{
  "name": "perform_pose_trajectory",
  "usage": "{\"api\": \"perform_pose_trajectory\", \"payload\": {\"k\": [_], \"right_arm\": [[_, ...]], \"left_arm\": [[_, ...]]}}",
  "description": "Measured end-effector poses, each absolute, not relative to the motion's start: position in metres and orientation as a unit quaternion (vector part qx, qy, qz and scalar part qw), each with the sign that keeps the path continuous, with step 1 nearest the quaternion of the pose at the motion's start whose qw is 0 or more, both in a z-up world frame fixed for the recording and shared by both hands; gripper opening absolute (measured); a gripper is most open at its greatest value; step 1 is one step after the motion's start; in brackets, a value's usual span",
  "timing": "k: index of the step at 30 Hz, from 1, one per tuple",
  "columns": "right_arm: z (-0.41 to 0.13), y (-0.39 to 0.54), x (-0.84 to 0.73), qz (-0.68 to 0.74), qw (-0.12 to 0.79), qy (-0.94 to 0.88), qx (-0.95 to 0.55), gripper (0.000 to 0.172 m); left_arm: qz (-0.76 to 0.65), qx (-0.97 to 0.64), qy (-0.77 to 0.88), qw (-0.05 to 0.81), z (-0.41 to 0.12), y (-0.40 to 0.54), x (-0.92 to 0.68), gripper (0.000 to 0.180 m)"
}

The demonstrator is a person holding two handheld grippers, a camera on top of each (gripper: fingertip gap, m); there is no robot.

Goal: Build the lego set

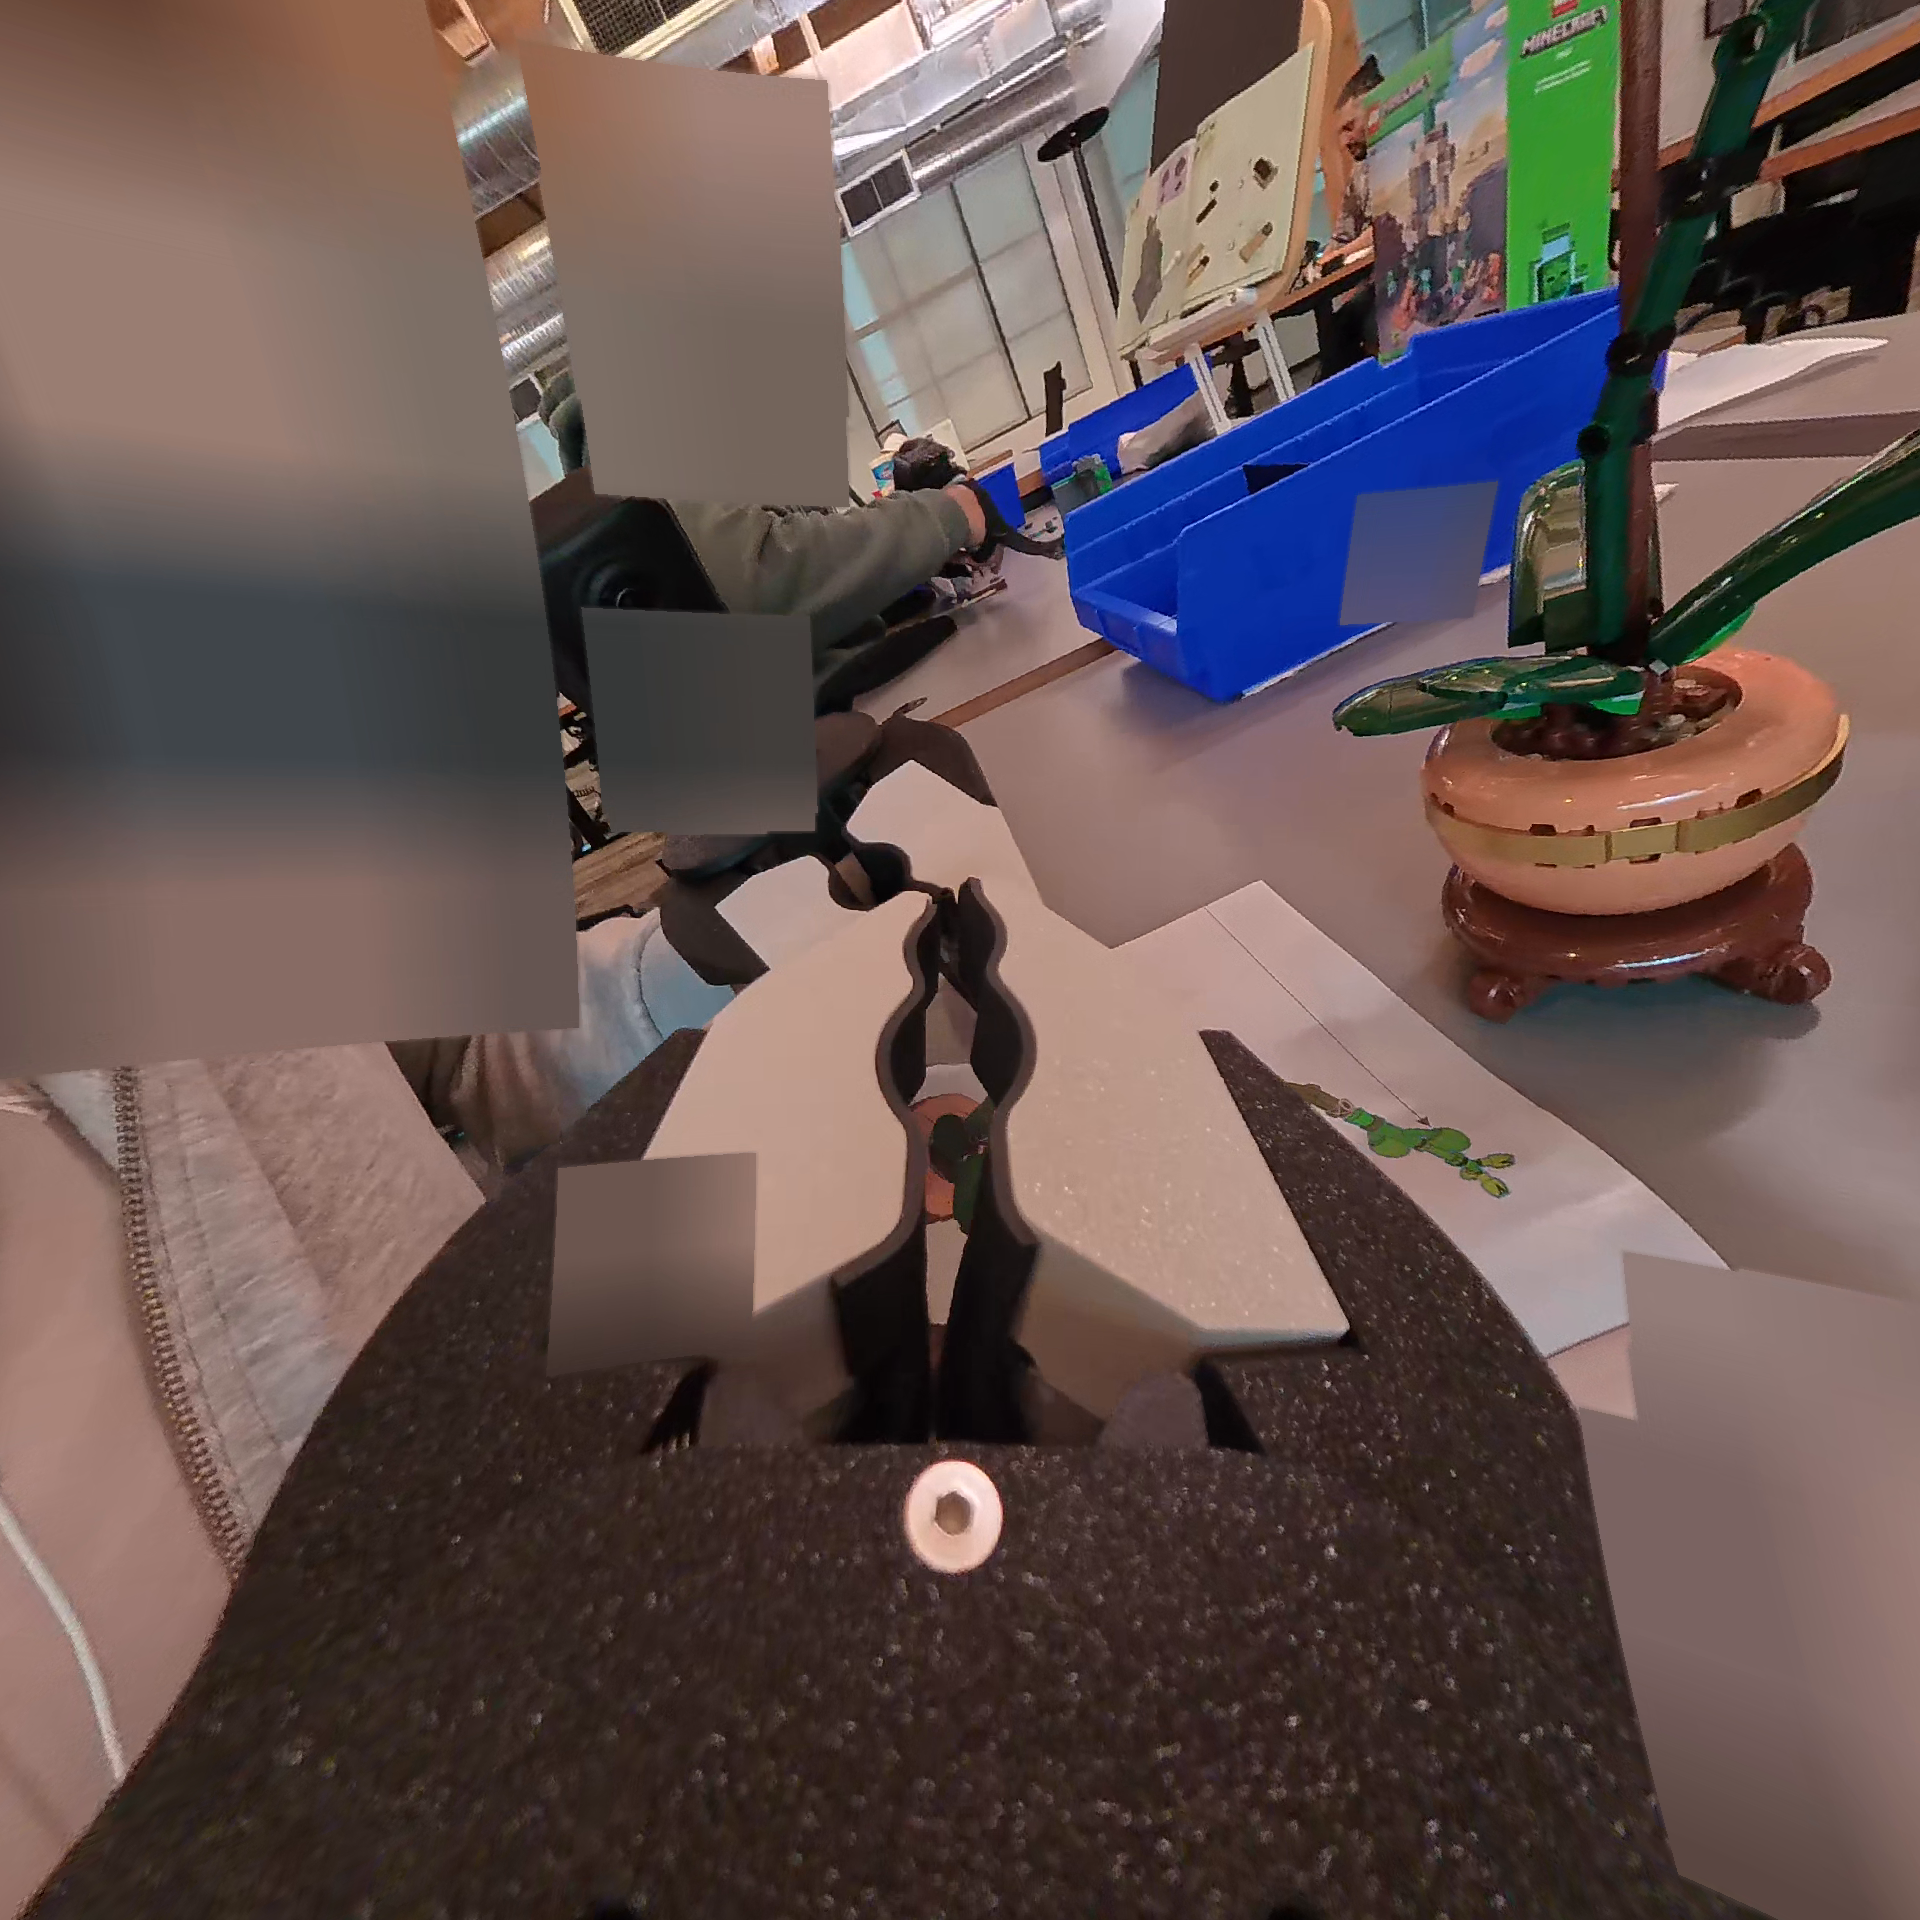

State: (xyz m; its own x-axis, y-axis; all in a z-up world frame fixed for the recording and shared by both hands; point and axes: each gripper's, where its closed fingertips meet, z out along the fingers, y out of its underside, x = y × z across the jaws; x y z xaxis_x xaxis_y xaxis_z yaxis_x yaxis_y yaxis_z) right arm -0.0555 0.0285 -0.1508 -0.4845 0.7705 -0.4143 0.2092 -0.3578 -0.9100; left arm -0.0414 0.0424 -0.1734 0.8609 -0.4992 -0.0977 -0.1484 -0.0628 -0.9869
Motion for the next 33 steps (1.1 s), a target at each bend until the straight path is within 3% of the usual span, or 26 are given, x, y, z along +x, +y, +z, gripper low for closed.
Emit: {"api": "perform_pose_trajectory", "payload": {"k": [24, 27, 31, 33], "right_arm": [[-0.15, 0.02, -0.057, 0.696, 0.203, -0.526, -0.445, 0.003], [-0.15, 0.021, -0.056, 0.693, 0.197, -0.533, -0.445, 0.017], [-0.148, 0.031, -0.051, 0.667, 0.214, -0.561, -0.442, 0.018], [-0.149, 0.051, -0.042, 0.61, 0.239, -0.599, -0.461, 0.029]], "left_arm": [[-0.158, -0.718, 0.223, 0.641, -0.172, 0.04, -0.038, 0.002], [-0.158, -0.717, 0.225, 0.64, -0.172, 0.04, -0.038, 0.002], [-0.172, -0.725, 0.212, 0.632, -0.176, 0.04, -0.042, 0.002], [-0.182, -0.731, 0.2, 0.626, -0.18, 0.042, -0.046, 0.002]]}}
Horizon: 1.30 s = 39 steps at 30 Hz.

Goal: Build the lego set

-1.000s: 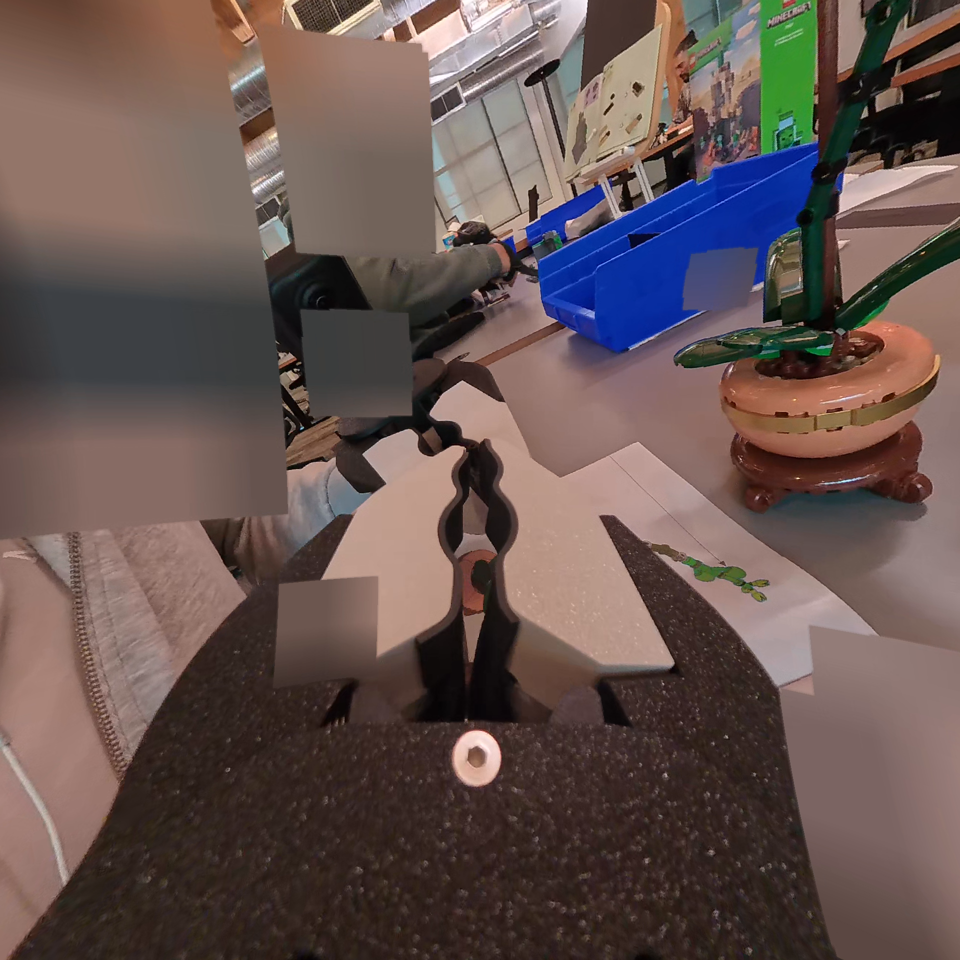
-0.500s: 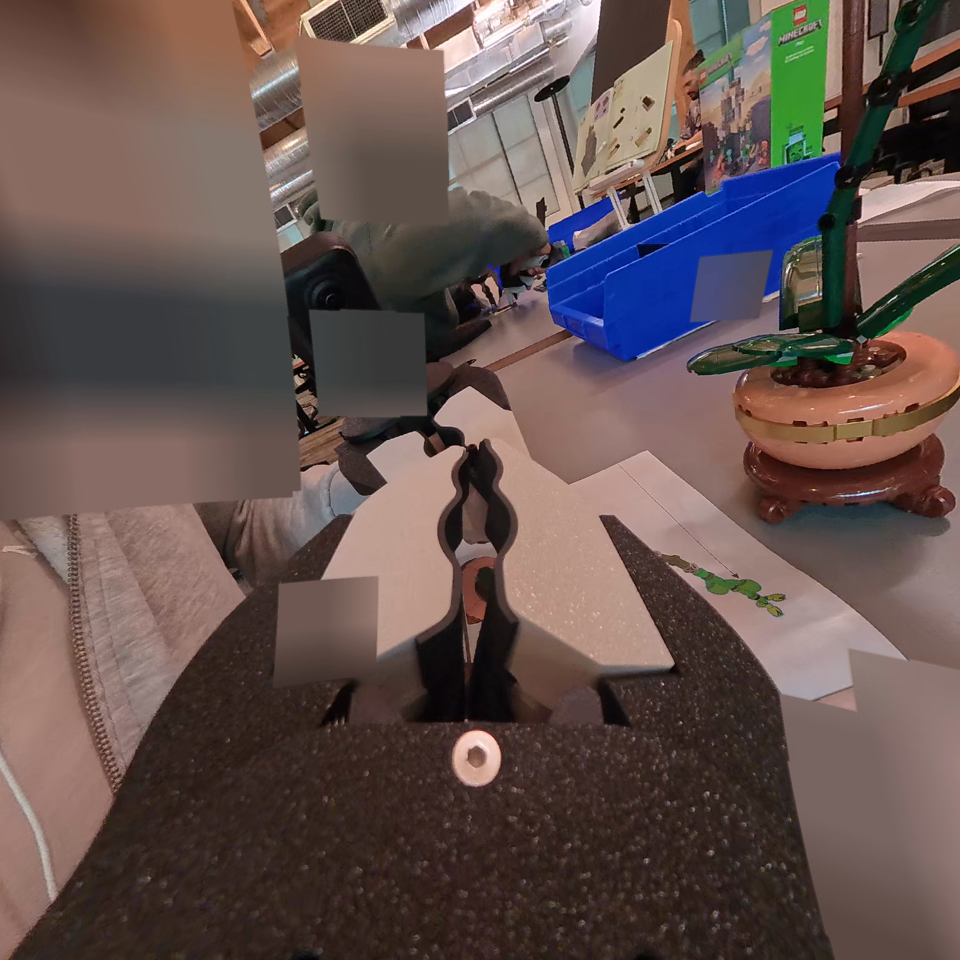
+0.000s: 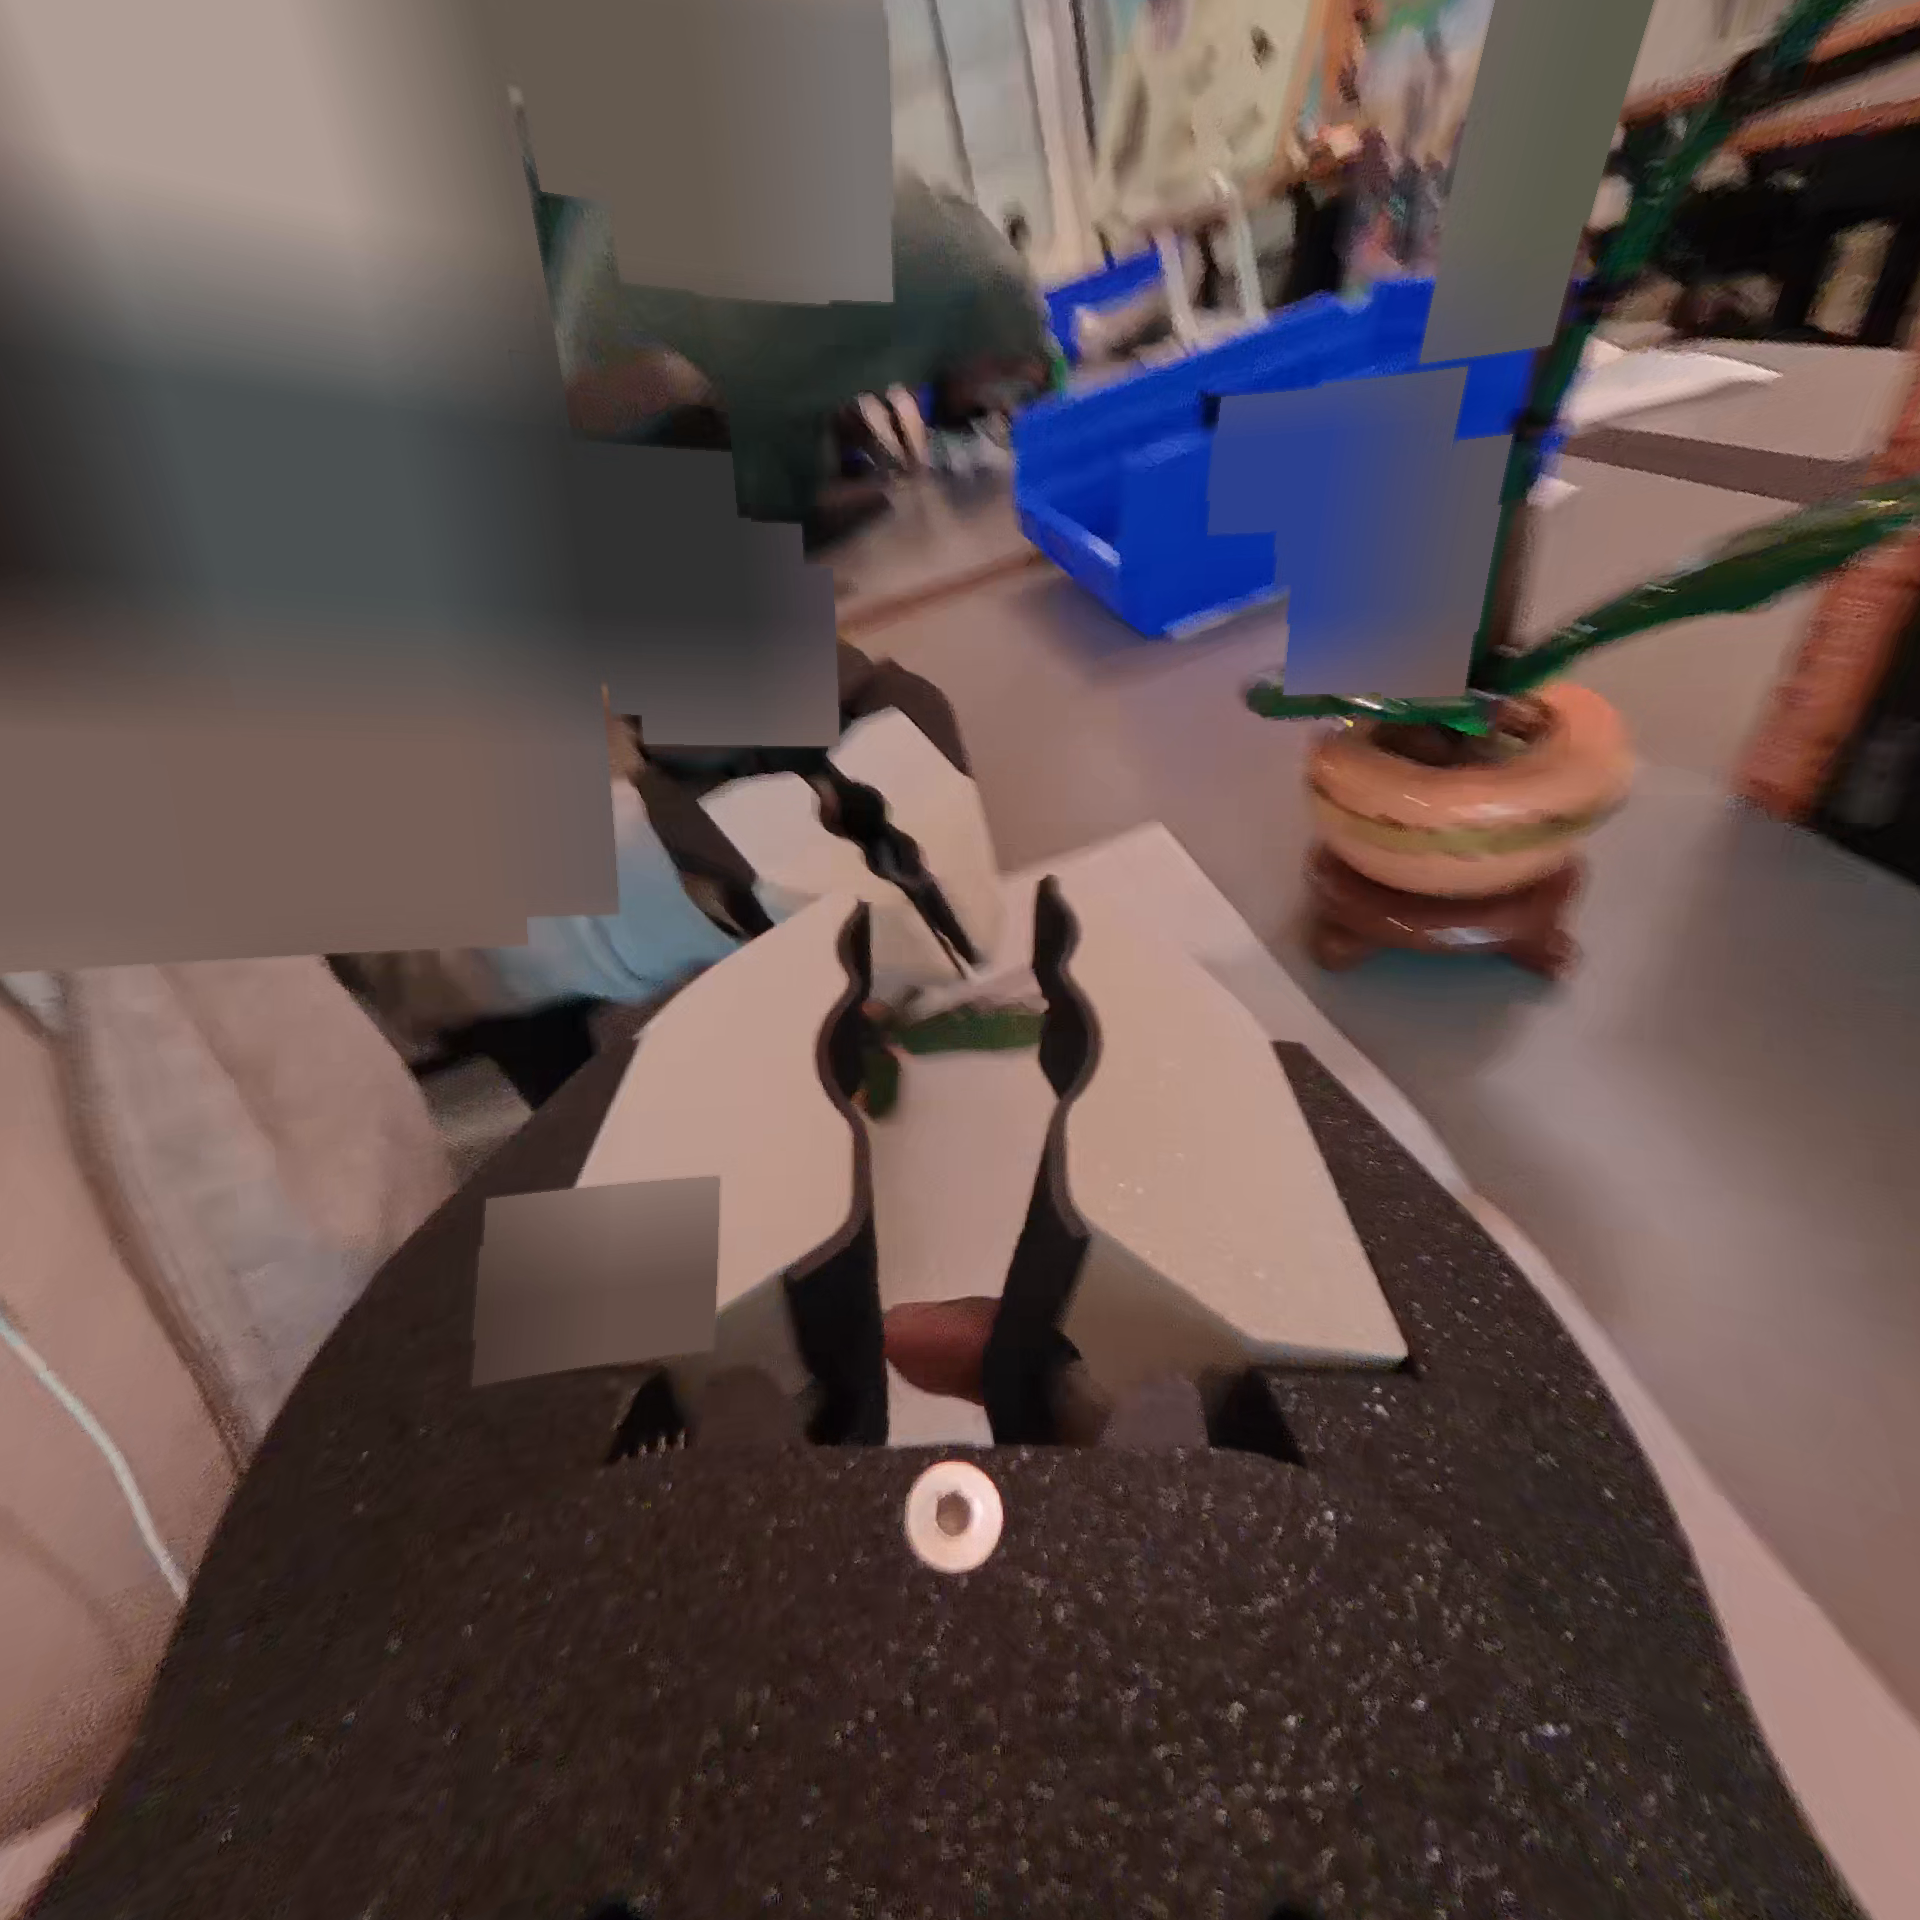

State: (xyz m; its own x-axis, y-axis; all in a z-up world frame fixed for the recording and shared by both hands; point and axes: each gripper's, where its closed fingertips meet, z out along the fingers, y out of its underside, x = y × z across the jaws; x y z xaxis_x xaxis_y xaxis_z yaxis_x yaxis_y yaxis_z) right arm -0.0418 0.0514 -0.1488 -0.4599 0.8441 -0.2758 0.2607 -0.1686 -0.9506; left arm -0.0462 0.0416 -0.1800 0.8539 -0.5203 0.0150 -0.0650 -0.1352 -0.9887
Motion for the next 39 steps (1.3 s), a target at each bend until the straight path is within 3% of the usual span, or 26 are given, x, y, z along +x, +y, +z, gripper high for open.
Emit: {"api": "perform_pose_trajectory", "payload": {"k": [5, 8, 16, 39], "right_arm": [[-0.181, 0.119, 0.0, 0.383, 0.319, -0.681, -0.536, 0.039], [-0.209, 0.127, 0.021, 0.341, 0.312, -0.689, -0.559, 0.039], [-0.256, 0.13, 0.045, 0.281, 0.296, -0.732, -0.546, 0.015], [-0.274, 0.123, 0.041, 0.362, 0.232, -0.706, -0.563, 0.015]], "left_arm": [[-0.21, -0.75, 0.179, 0.601, -0.195, 0.045, -0.05, 0.002], [-0.213, -0.759, 0.187, 0.586, -0.204, 0.046, -0.047, 0.002], [-0.199, -0.777, 0.221, 0.554, -0.217, 0.045, -0.037, 0.002], [-0.216, -0.781, 0.213, 0.546, -0.218, 0.046, -0.037, 0.002]]}}
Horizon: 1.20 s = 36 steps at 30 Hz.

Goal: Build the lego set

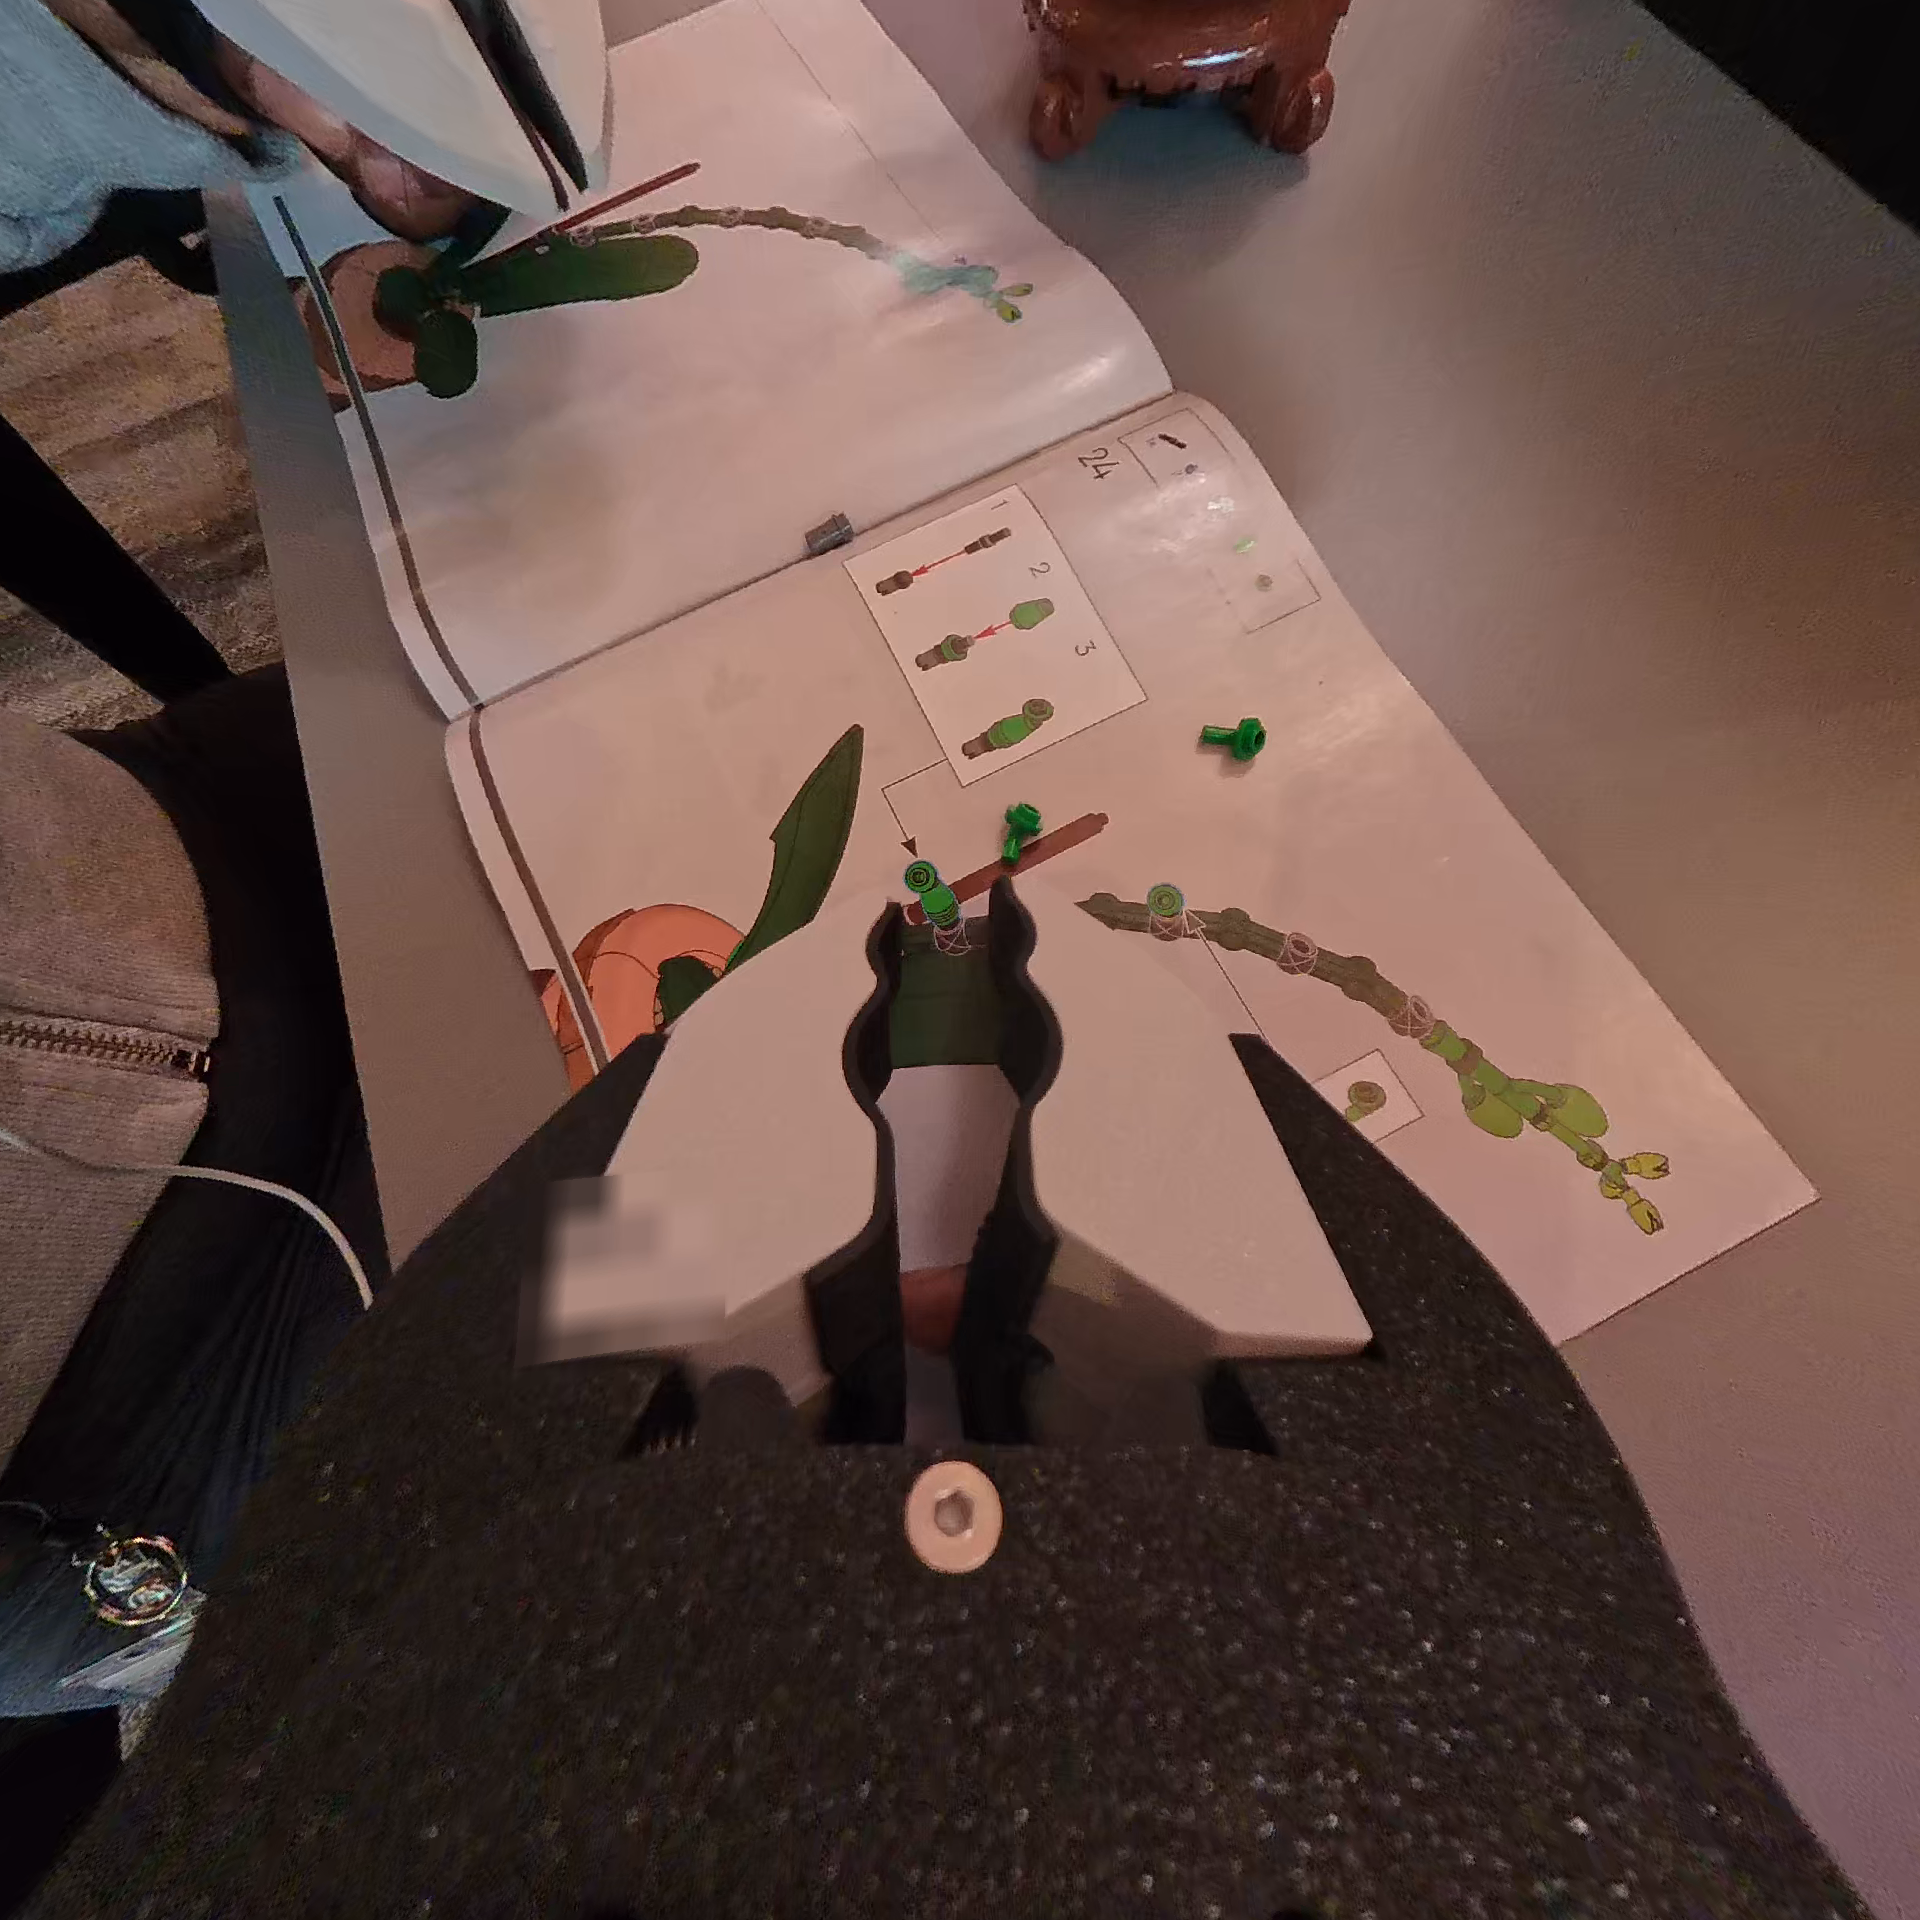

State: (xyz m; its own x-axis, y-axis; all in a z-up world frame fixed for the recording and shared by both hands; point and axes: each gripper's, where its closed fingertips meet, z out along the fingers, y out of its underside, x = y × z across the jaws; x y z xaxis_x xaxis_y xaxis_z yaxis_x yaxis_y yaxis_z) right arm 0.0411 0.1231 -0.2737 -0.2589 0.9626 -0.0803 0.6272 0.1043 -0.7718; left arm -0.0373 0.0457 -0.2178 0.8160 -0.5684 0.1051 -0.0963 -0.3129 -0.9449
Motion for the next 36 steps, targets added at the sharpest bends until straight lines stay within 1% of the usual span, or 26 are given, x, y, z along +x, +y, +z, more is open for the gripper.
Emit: {"api": "perform_pose_trajectory", "payload": {"k": [6, 10, 12, 20, 25, 31, 36], "right_arm": [[-0.256, 0.14, 0.054, 0.321, 0.247, -0.701, -0.588, 0.013], [-0.258, 0.154, 0.08, 0.243, 0.197, -0.688, -0.654, 0.015], [-0.258, 0.163, 0.086, 0.208, 0.206, -0.682, -0.67, 0.015], [-0.266, 0.16, 0.062, 0.247, 0.207, -0.686, -0.652, 0.015], [-0.268, 0.158, 0.054, 0.276, 0.189, -0.688, -0.644, 0.011], [-0.275, 0.159, 0.051, 0.272, 0.183, -0.698, -0.637, 0.011], [-0.279, 0.158, 0.051, 0.272, 0.179, -0.701, -0.635, 0.005]], "left_arm": [[-0.219, -0.782, 0.215, 0.543, -0.218, 0.046, -0.036, 0.002], [-0.219, -0.783, 0.217, 0.541, -0.219, 0.046, -0.036, 0.002], [-0.22, -0.783, 0.218, 0.539, -0.22, 0.045, -0.036, 0.003], [-0.219, -0.785, 0.221, 0.536, -0.221, 0.046, -0.035, 0.002], [-0.218, -0.784, 0.226, 0.536, -0.221, 0.045, -0.033, 0.002], [-0.218, -0.783, 0.227, 0.537, -0.221, 0.045, -0.033, 0.002], [-0.217, -0.784, 0.23, 0.535, -0.222, 0.045, -0.033, 0.003]]}}
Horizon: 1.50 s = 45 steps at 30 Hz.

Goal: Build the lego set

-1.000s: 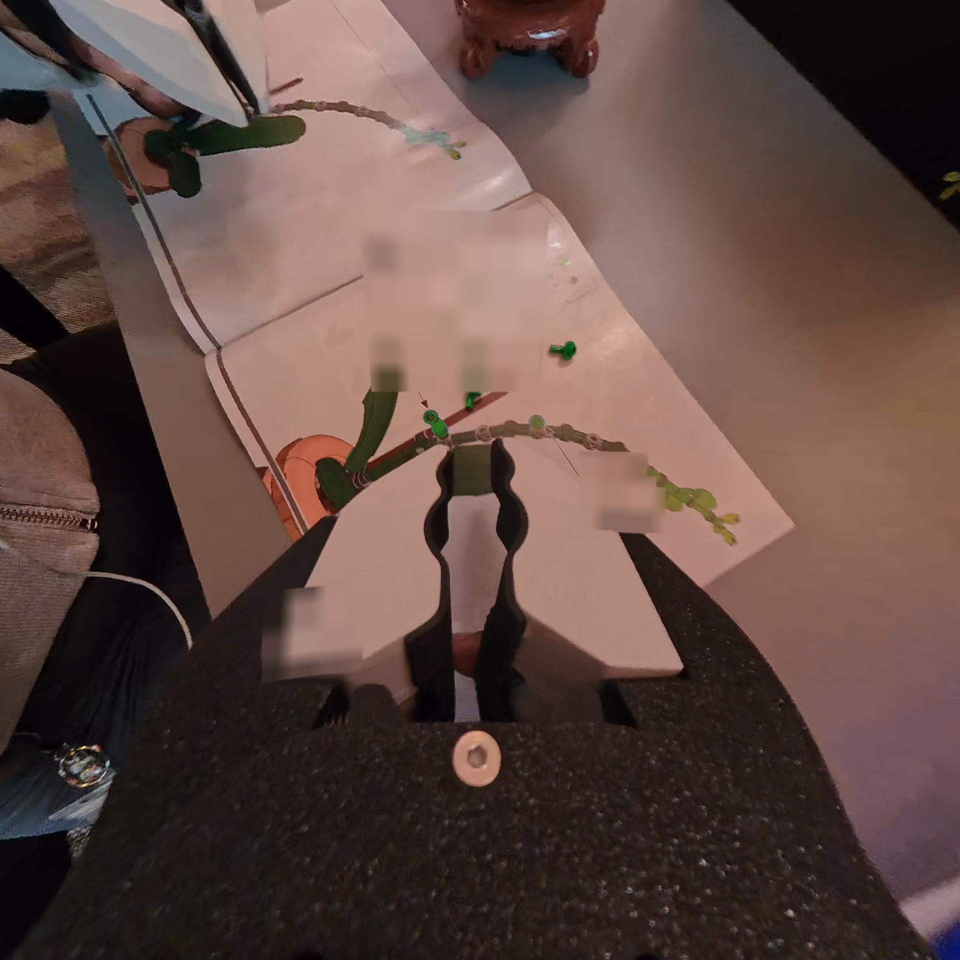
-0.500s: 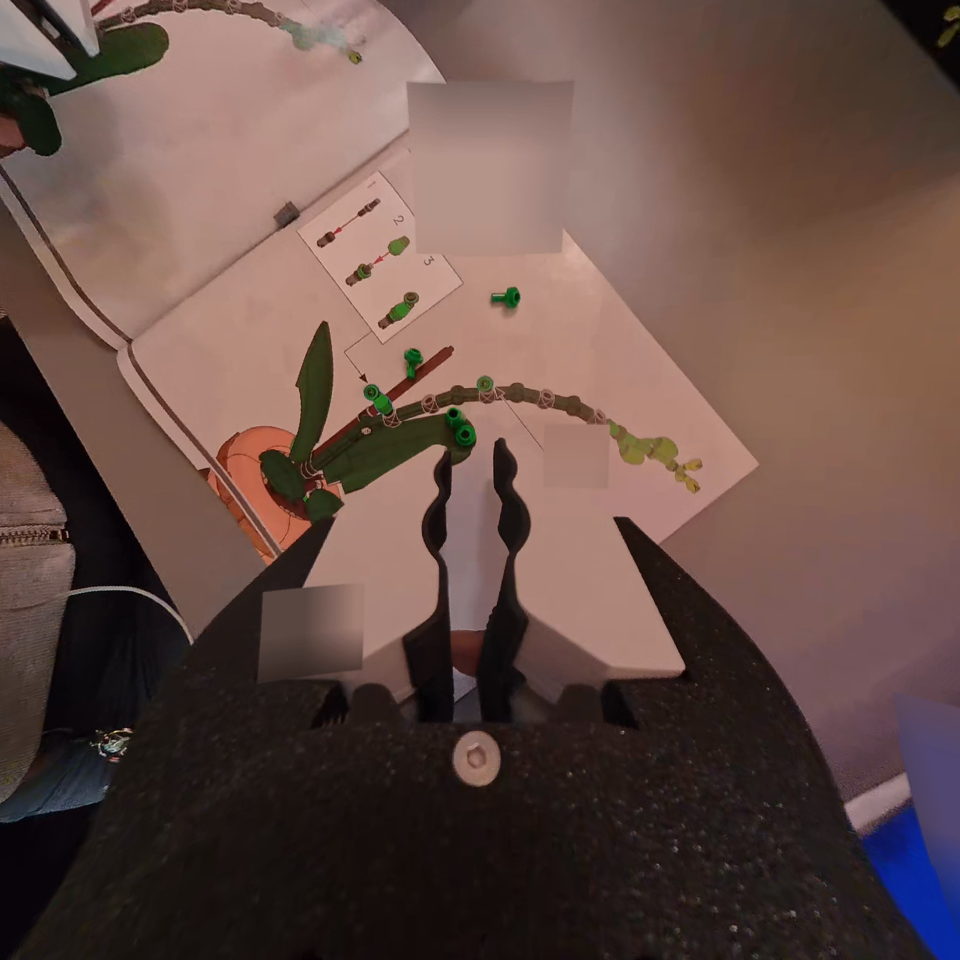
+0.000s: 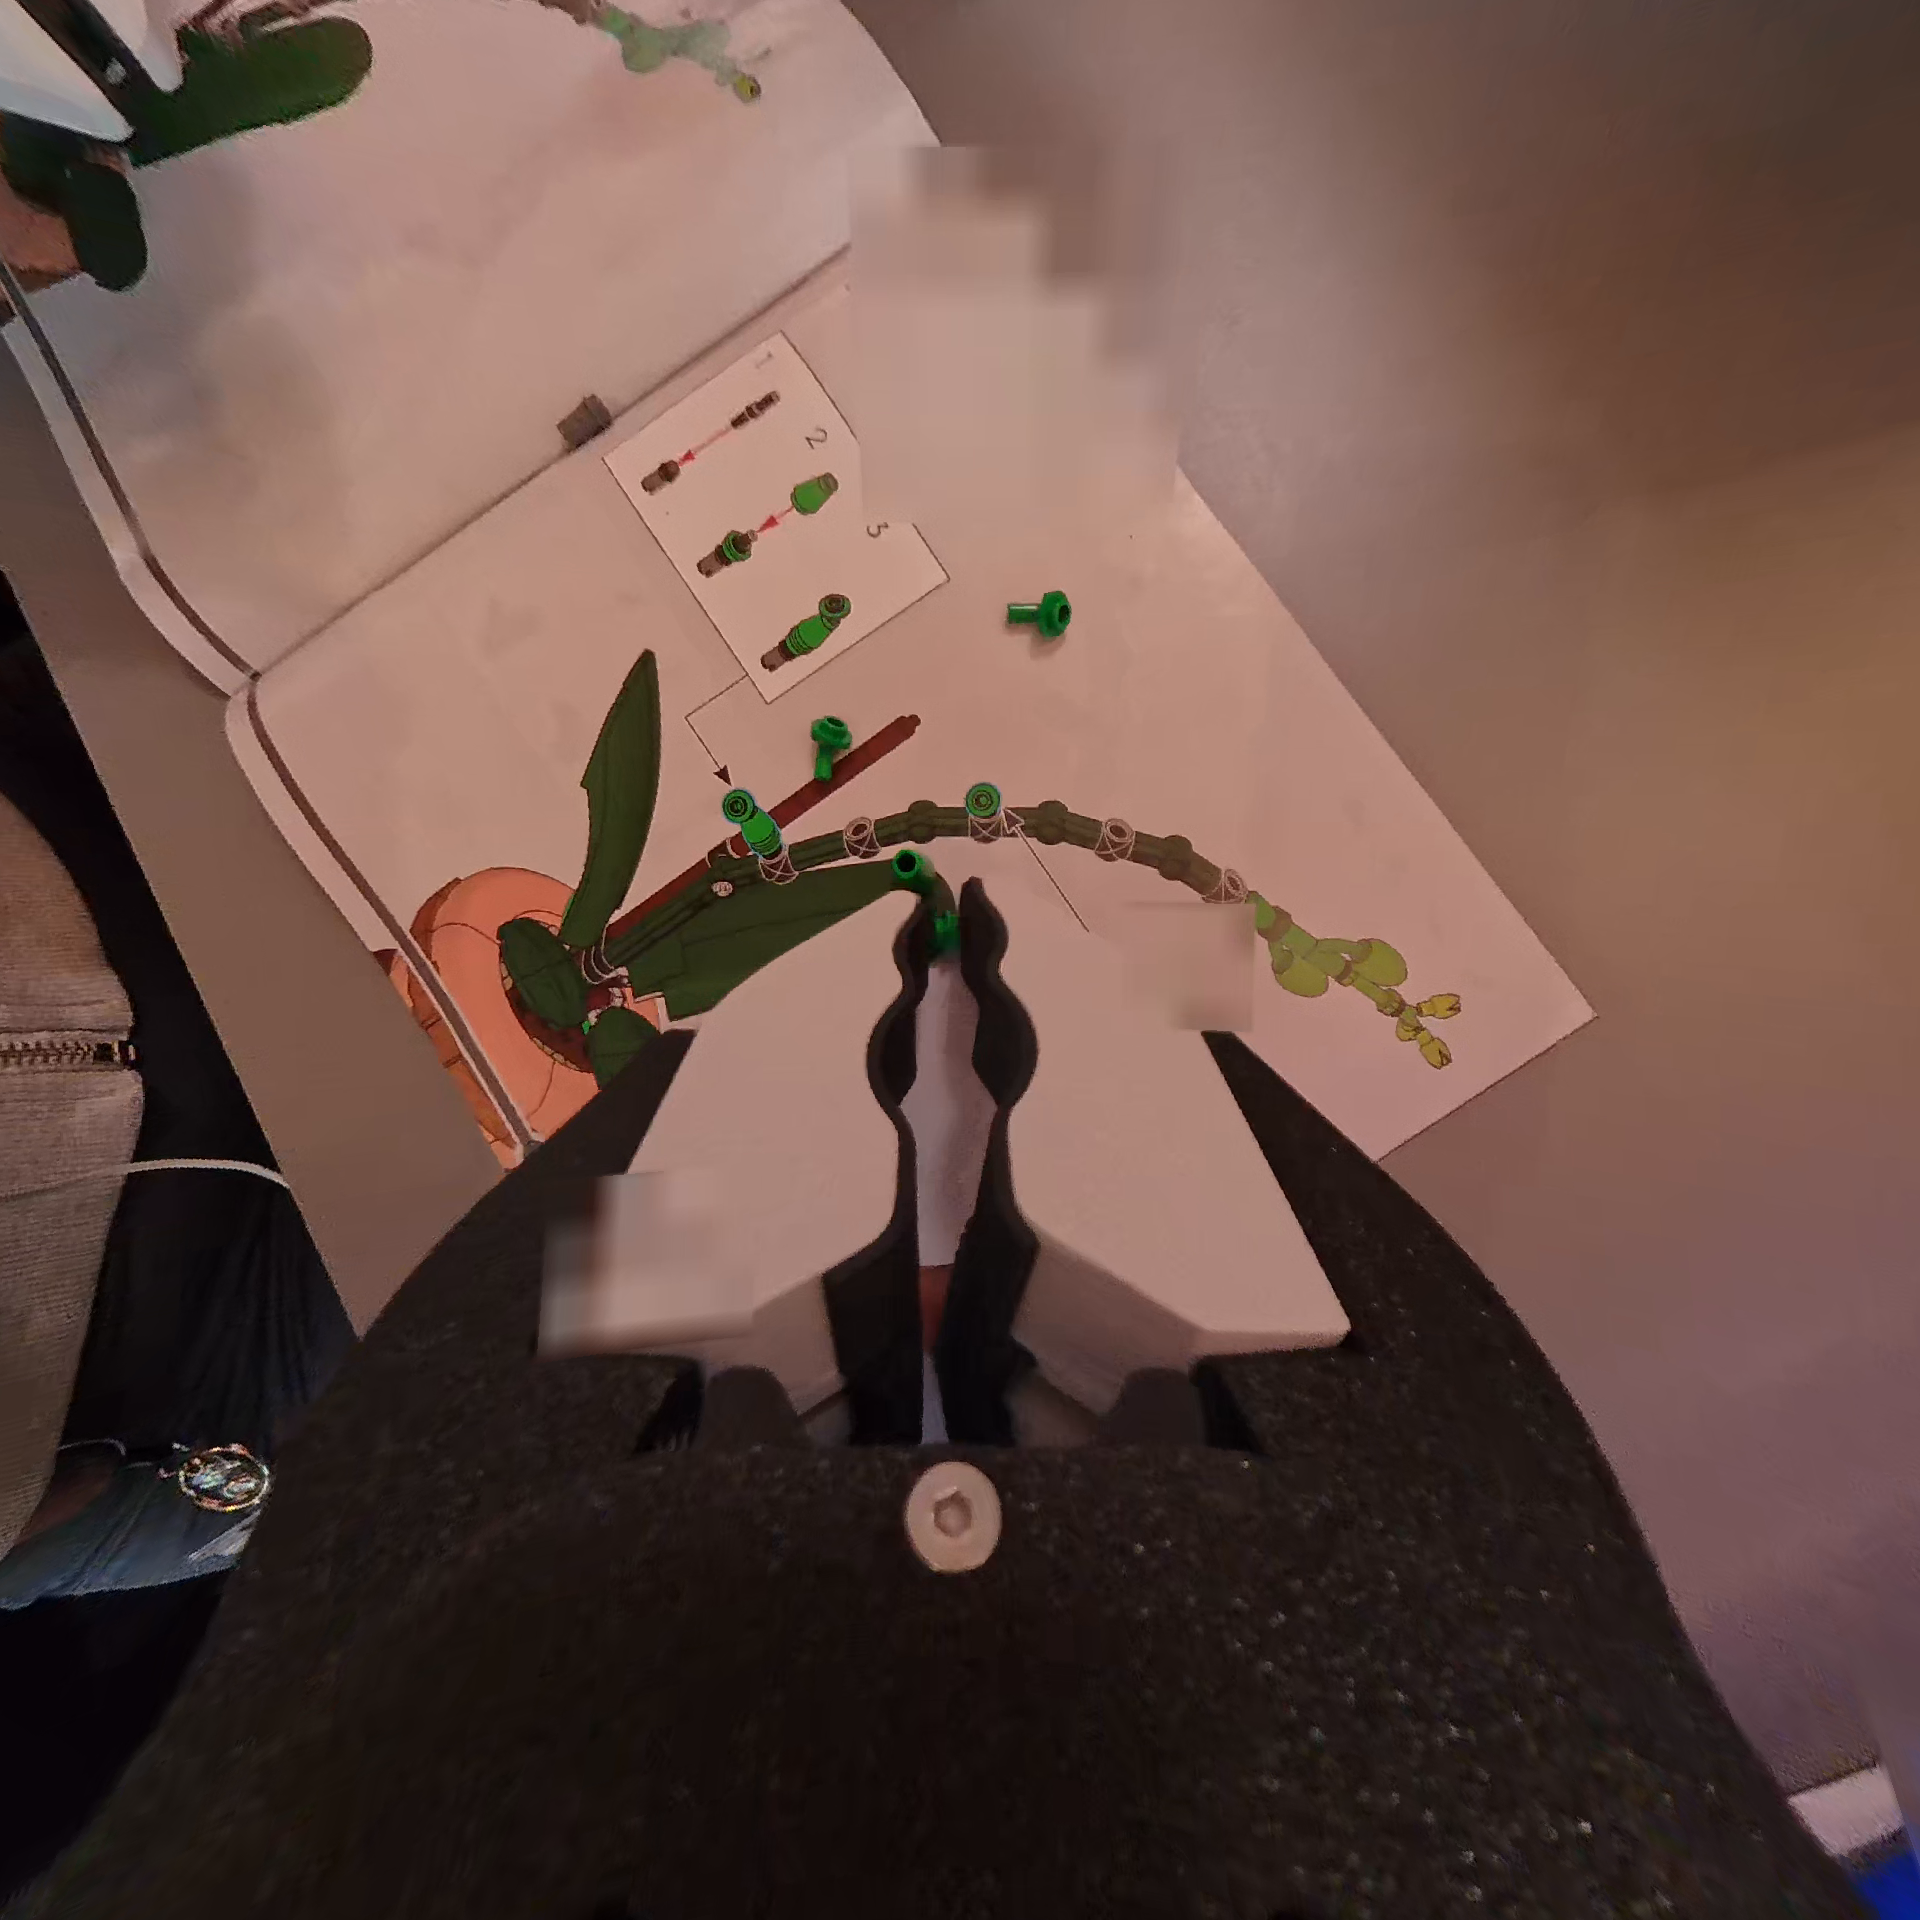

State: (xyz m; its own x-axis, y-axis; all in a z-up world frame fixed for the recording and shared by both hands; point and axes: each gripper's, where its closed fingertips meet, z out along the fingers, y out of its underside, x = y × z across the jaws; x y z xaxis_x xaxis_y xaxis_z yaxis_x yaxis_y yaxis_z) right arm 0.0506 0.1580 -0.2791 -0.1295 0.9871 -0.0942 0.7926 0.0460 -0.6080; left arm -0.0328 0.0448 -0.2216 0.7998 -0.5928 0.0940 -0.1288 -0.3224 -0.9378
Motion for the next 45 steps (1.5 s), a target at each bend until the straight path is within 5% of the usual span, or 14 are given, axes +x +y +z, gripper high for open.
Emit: {"api": "perform_pose_trajectory", "payload": {"k": [45], "right_arm": [[-0.272, 0.16, 0.06, 0.259, 0.223, -0.717, -0.607, 0.014]], "left_arm": [[-0.216, -0.785, 0.236, 0.531, -0.223, 0.044, -0.031, 0.002]]}}
